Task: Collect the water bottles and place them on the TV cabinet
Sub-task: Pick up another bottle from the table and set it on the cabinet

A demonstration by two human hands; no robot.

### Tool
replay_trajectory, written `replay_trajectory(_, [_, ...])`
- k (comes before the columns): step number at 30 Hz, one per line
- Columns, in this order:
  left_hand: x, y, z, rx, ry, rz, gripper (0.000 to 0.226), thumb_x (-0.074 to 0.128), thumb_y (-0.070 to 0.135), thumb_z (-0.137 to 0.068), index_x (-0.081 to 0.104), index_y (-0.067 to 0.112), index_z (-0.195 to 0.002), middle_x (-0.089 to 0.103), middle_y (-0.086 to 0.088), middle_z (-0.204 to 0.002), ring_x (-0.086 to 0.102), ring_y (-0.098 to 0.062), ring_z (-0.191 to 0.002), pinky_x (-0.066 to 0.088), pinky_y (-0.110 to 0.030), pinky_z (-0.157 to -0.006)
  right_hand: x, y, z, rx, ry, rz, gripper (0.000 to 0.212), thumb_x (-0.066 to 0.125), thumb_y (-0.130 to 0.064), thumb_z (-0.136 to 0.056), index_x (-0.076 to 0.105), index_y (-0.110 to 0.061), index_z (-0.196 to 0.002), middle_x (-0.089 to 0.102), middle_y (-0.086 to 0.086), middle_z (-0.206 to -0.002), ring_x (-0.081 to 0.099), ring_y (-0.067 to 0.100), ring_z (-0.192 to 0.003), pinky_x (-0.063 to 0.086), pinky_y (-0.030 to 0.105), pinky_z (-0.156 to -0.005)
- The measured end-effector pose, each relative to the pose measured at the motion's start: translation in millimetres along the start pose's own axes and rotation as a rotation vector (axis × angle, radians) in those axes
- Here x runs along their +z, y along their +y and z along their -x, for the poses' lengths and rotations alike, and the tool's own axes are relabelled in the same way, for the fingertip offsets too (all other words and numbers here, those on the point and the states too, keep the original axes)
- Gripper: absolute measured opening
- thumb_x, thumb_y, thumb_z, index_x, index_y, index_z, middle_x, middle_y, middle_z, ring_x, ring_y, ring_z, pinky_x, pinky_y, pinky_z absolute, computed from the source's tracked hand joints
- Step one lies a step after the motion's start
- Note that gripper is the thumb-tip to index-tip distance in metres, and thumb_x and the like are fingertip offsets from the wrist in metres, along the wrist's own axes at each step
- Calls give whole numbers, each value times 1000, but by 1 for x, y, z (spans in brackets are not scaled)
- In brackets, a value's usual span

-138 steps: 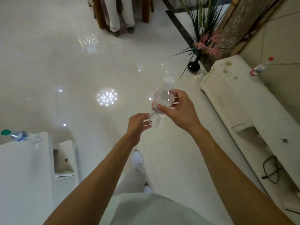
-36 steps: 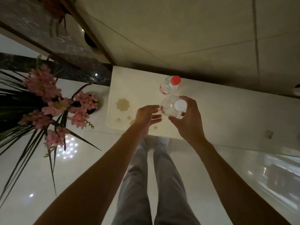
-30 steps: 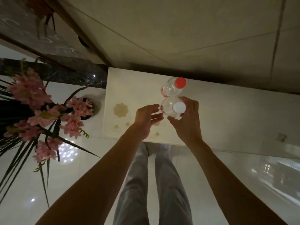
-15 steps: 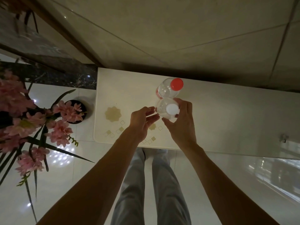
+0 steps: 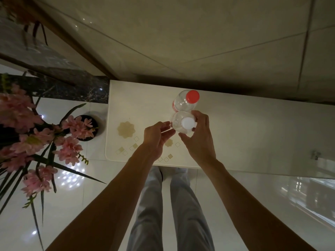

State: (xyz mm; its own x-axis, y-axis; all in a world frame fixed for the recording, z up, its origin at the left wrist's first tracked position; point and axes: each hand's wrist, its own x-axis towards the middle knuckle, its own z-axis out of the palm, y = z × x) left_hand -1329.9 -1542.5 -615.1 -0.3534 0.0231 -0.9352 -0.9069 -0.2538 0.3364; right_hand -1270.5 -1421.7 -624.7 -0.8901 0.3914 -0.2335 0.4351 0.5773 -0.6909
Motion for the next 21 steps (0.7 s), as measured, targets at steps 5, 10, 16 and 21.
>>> replay_trajectory(5, [3,-4,2,-2,-1,-13,21,45,1,-98,62,-3,-110,64,-22,-121,66,-34,-107,54,-41,-96,-2,3,2,17,-28,-21,55,73,-31,-83,48,-9,-127,56,6,-127,49,8,-104,33,10,-92])
replay_trajectory(10, [2,-1,10,-3,8,-29,17,47,2,-97,63,-2,-102,63,-23,-119,65,-37,-108,55,-41,-95,-15,2,5,4,-68,-5,57,74,-31,-81,48,-13,-129,54,5,-130,56,14,-108,49,30,-95])
replay_trajectory(16, [-7,22,55,18,62,-145,21,45,4,-98,64,-5,-102,64,-26,-113,65,-38,-102,56,-44,-92,-74,-22,6,43,-164,61,63,75,-28,-82,42,-16,-134,49,4,-135,57,20,-113,52,36,-96])
replay_trajectory(21, [-8,56,124,127,39,-445,26,42,11,-101,64,-2,-106,70,-21,-101,70,-34,-91,58,-44,-86,-150,-53,13,59,-247,146,45,64,-20,-91,48,-13,-132,51,6,-134,57,22,-117,50,38,-100])
